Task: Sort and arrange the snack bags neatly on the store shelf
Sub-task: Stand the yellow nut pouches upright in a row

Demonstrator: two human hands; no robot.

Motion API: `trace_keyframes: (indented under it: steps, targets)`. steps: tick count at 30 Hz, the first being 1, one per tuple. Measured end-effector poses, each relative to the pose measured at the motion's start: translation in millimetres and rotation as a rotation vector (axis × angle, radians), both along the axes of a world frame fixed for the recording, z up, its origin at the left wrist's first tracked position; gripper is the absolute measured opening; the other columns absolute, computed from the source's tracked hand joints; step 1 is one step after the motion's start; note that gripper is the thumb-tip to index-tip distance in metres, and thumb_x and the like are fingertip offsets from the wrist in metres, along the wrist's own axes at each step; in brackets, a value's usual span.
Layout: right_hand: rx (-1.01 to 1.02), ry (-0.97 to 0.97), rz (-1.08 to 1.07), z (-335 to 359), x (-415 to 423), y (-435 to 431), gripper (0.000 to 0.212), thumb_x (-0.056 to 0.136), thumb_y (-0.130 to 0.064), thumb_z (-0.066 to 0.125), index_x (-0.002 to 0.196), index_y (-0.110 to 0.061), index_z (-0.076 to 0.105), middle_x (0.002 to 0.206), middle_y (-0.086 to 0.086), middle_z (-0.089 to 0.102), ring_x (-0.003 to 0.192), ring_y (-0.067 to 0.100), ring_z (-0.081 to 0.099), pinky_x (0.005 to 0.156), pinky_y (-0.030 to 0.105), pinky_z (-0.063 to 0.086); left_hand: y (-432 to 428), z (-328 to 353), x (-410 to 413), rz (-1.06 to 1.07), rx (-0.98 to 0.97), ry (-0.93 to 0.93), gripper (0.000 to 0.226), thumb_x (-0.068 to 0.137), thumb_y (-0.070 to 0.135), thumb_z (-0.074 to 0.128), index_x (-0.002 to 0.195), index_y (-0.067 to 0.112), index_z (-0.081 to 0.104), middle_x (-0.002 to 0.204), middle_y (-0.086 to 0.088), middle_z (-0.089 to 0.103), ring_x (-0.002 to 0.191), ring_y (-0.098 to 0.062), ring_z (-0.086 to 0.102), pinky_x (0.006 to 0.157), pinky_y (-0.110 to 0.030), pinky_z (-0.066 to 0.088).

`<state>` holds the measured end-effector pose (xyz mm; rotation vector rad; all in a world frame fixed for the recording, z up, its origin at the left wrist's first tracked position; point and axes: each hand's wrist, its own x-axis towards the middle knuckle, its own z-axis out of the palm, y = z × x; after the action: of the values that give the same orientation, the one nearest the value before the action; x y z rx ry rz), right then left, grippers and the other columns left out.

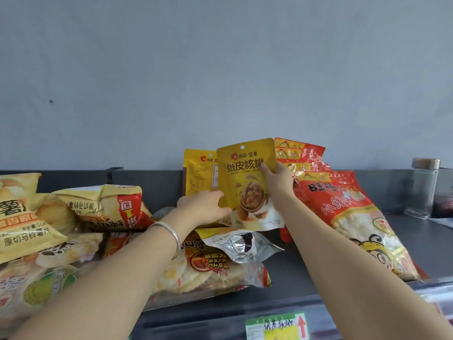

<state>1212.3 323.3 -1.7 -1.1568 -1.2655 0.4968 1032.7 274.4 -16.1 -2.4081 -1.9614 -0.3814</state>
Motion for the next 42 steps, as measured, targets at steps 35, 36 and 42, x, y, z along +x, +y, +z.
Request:
trace_keyframes:
  steps: [35, 36, 42]
  targets:
    - [-0.28, 0.089, 0.327, -32.2, -18.6, -11.1, 0.034, 0.09, -0.032, 0.064, 0.112, -0.006, 0.061, 0.105, 0.008, 0.068, 0.097, 0.024, 0.064, 0.086, 0.042, 0.053, -11.7, -1.7, -53.3, -0.032, -0.413, -0.087, 0.051, 0.095, 0.049, 0.044, 0.134, 0.016, 0.048, 0.143, -0.002, 0.042, 0.129, -0.017, 0.041, 0.107, -0.032, 0.034]
    - [-0.241, 0.103, 0.322, -29.2, -8.8, -9.1, 0.026, 0.091, -0.028, 0.064, 0.107, -0.008, 0.061, 0.099, 0.006, 0.068, 0.09, 0.02, 0.065, 0.077, 0.034, 0.054, -7.0, -2.4, -49.4, -0.037, -0.388, -0.125, 0.056, 0.094, 0.048, 0.046, 0.14, 0.017, 0.04, 0.149, -0.002, 0.035, 0.134, -0.019, 0.036, 0.111, -0.034, 0.031]
    - [-0.216, 0.162, 0.178, -45.2, 9.0, 7.6, 0.038, 0.085, -0.02, 0.071, 0.117, -0.008, 0.056, 0.112, 0.009, 0.066, 0.097, 0.022, 0.063, 0.08, 0.032, 0.052, 16.1, -4.3, -20.2, -0.007, -0.313, -0.476, 0.096, 0.088, 0.051, 0.057, 0.15, 0.025, -0.012, 0.16, -0.005, 0.003, 0.146, -0.025, 0.012, 0.118, -0.043, 0.018]
